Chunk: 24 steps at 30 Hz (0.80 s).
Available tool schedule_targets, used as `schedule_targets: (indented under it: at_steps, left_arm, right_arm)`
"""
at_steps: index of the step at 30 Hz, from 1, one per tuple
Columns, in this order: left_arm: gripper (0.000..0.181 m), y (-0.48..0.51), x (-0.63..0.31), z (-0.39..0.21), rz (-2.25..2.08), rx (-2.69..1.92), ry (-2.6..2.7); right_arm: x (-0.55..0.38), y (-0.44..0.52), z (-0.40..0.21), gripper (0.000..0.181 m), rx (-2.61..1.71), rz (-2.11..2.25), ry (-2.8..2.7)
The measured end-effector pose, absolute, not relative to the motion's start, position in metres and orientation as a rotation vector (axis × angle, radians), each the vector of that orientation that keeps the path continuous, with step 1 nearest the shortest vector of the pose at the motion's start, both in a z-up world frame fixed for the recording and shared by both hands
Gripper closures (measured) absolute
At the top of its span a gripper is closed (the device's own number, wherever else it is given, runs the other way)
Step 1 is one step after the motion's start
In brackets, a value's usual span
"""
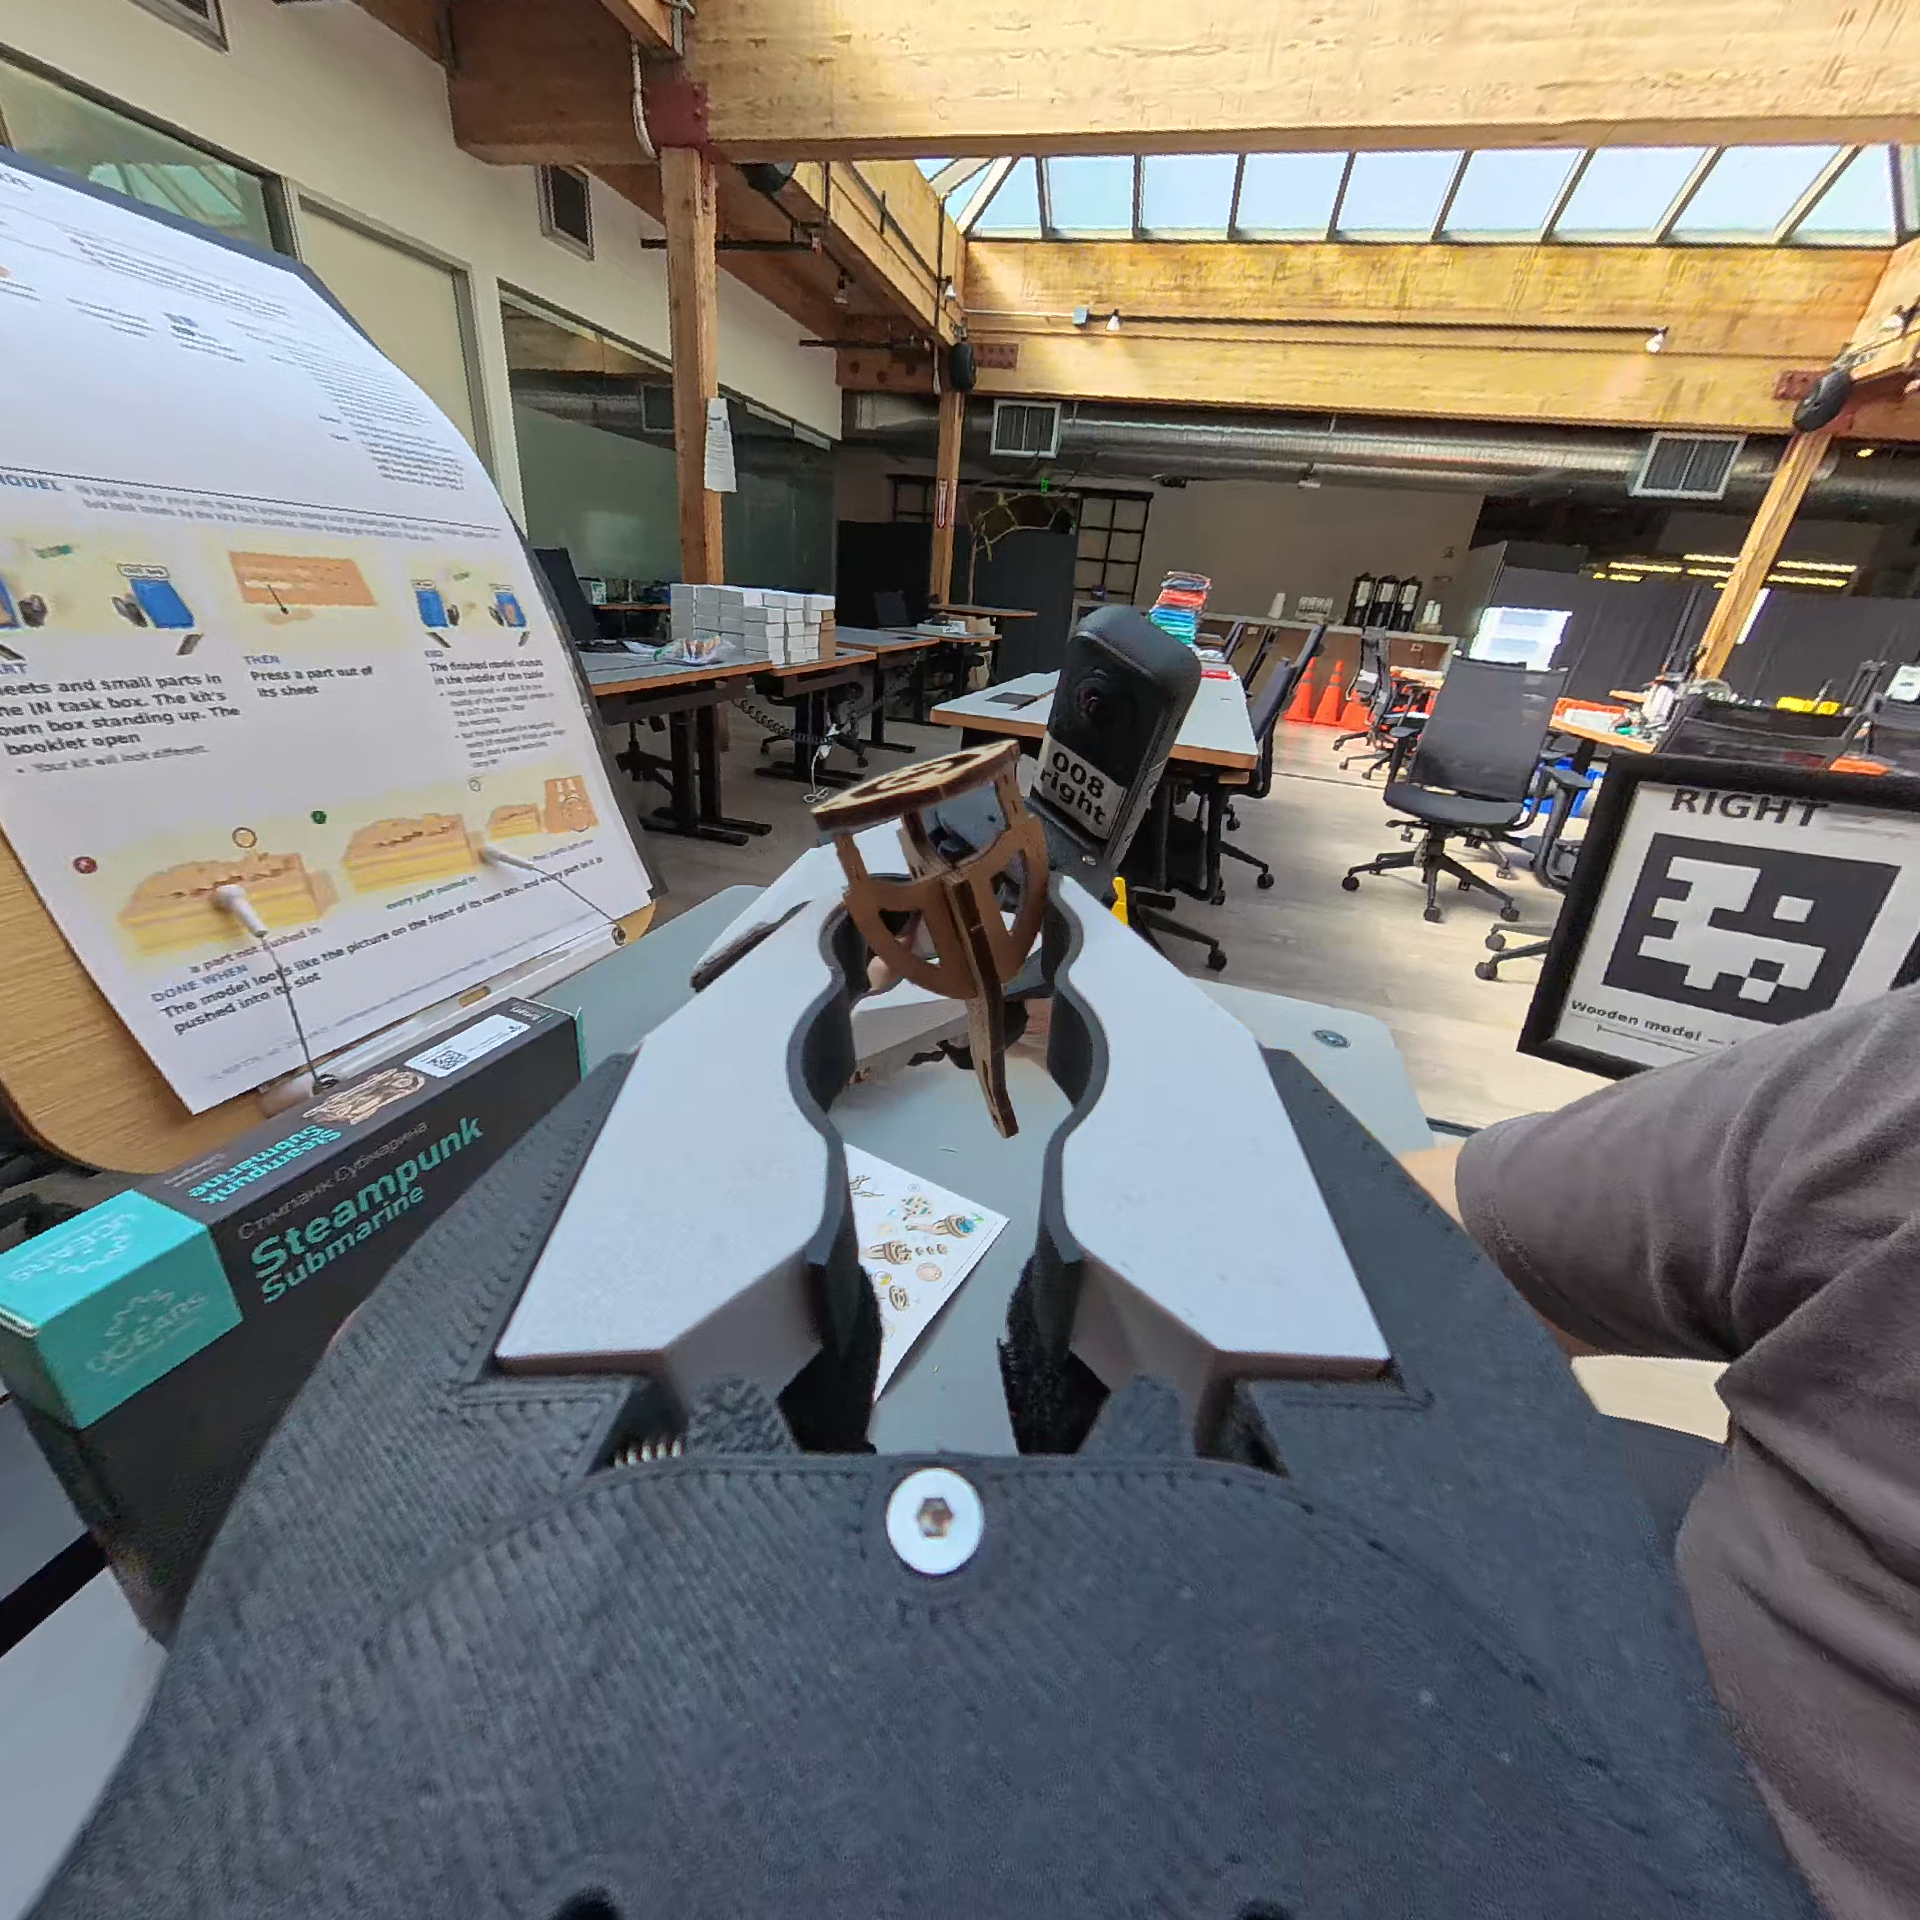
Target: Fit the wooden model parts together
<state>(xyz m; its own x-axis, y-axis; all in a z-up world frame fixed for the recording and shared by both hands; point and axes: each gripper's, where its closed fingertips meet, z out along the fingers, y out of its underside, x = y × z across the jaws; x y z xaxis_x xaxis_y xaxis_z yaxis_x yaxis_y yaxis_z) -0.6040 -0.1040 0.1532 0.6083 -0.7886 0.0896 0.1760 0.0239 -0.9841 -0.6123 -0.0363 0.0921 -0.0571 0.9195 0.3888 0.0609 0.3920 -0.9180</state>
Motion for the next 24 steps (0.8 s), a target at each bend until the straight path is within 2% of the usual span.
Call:
schedule_targets:
  at_steps: [17,24]
  left_arm:
    - [0.15,-0.113,-0.606,0.168,-0.872,-1.268,0.533]
    - [0.15,-0.122,-0.597,0.174,-0.86,-1.255,0.564]
  right_arm:
    - [-0.617,-0.059,0.102,0.146,-0.958,1.044,-1.391]
    - [-0.637,-0.063,0.063,0.146,-1.042,1.142,-1.494]
